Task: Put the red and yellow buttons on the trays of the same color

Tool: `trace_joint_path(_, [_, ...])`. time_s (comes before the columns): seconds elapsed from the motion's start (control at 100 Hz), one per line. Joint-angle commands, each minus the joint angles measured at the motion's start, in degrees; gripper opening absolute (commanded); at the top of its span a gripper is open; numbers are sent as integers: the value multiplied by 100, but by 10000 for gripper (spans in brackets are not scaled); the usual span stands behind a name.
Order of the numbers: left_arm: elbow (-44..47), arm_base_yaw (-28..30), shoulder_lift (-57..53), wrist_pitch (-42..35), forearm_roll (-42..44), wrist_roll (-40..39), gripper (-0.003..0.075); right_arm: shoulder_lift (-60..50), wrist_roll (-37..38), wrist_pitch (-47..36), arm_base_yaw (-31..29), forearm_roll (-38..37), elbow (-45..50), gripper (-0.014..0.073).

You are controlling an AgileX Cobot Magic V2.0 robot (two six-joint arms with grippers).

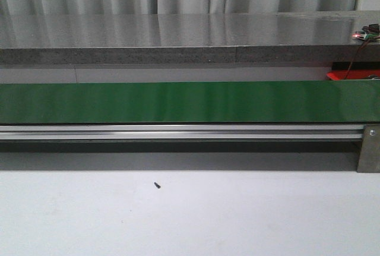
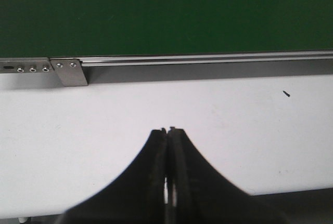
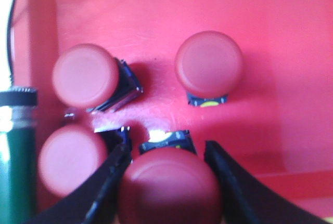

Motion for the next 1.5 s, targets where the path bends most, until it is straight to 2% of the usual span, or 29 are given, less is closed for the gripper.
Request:
trace_joint_path(0.0, [-153,-46,18,-297,-146,-13,-20,-132,4,-397,-24,229,-122,92])
trace_joint_path(0.38, [-153,-46,18,-297,-146,-13,-20,307,4,-531,-24,396,-135,108])
trace_joint_path(0.45, [-153,-46,18,-297,-146,-13,-20,307,4,-524,-24,398,-135,191])
trace_joint_path(0.55, [-153,-46,18,-297,-146,-13,-20,285,4,-543,-24,402,-135,386])
trace_joint_path(0.62, [-153,-46,18,-297,-146,-13,-20,253,4,-537,-24,402,-135,456])
trace_joint_path(1.06, [-153,-46,18,-297,-146,-13,-20,-499,4,-226,-24,390,-116,445])
trace_joint_path(1.15, [-153,-46,18,-297,-146,-13,-20,-740,-71,41,20,390,-103,388])
trace_joint_path(1.43, [-153,-46,18,-297,-146,-13,-20,-1893,-261,-8,350,355,703,-76])
trace_joint_path(1.49, [-153,-46,18,-297,-146,-13,-20,-2153,-261,-119,413,355,928,-57])
